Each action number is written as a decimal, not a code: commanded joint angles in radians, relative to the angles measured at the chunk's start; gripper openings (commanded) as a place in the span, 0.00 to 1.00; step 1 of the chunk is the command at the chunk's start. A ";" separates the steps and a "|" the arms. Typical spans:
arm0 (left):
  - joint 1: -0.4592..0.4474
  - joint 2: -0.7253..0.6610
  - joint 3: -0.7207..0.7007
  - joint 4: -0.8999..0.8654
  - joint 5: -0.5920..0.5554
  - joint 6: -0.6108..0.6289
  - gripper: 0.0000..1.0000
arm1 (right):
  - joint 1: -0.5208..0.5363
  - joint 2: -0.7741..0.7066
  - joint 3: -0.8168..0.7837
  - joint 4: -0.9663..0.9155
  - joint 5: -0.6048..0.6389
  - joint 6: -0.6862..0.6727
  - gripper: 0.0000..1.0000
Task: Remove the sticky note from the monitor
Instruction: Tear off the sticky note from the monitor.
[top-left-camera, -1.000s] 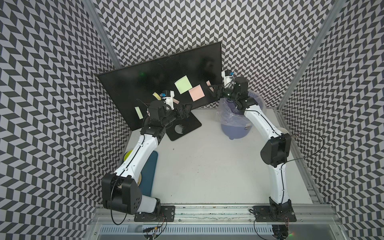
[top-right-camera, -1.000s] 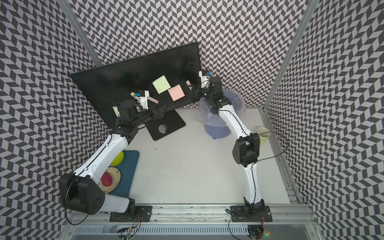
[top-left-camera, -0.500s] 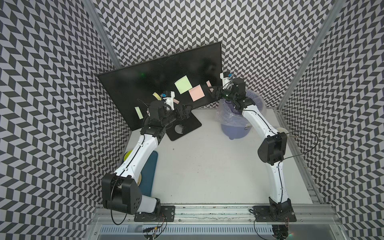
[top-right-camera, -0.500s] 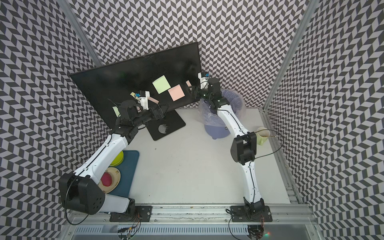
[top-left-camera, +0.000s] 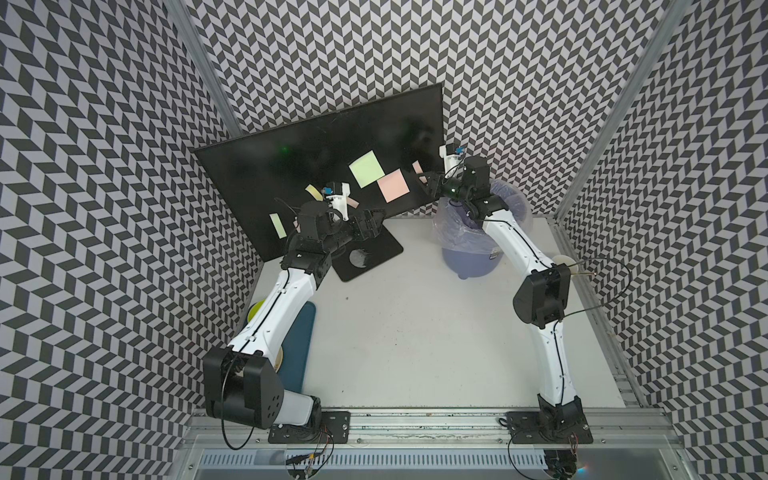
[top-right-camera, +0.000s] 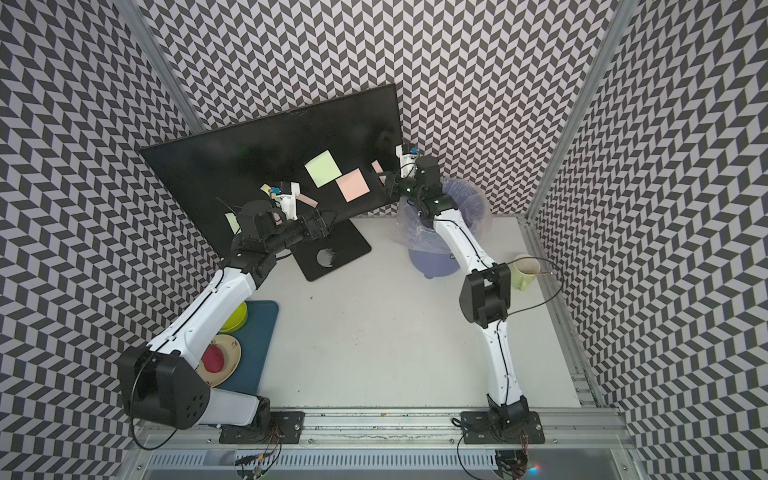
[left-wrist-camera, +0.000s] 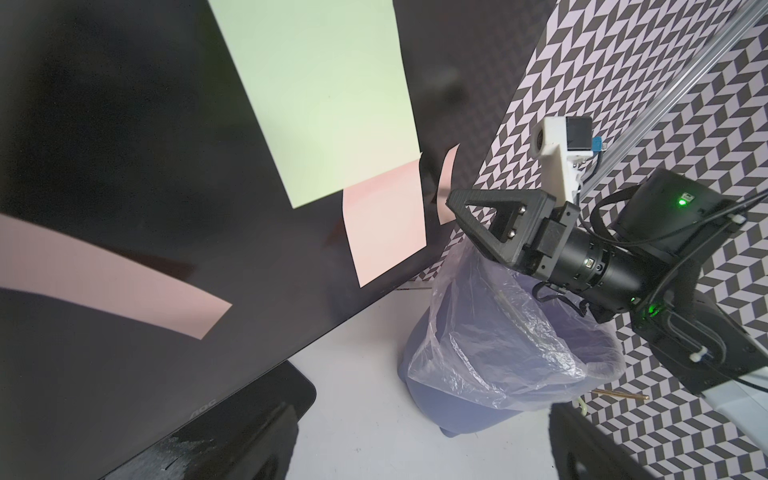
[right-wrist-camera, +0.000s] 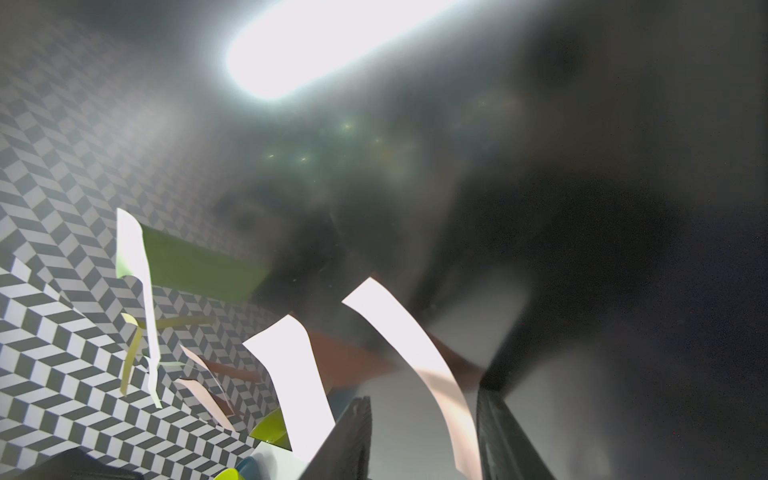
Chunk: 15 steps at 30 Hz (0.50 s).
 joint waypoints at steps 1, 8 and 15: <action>-0.001 -0.013 0.034 -0.011 0.014 0.022 1.00 | 0.003 0.022 0.037 0.061 -0.015 0.009 0.41; -0.001 -0.019 0.030 -0.009 0.013 0.022 1.00 | 0.006 0.027 0.037 0.069 -0.016 0.009 0.29; -0.001 -0.019 0.031 -0.014 0.010 0.022 1.00 | 0.008 0.014 0.035 0.081 -0.024 0.014 0.02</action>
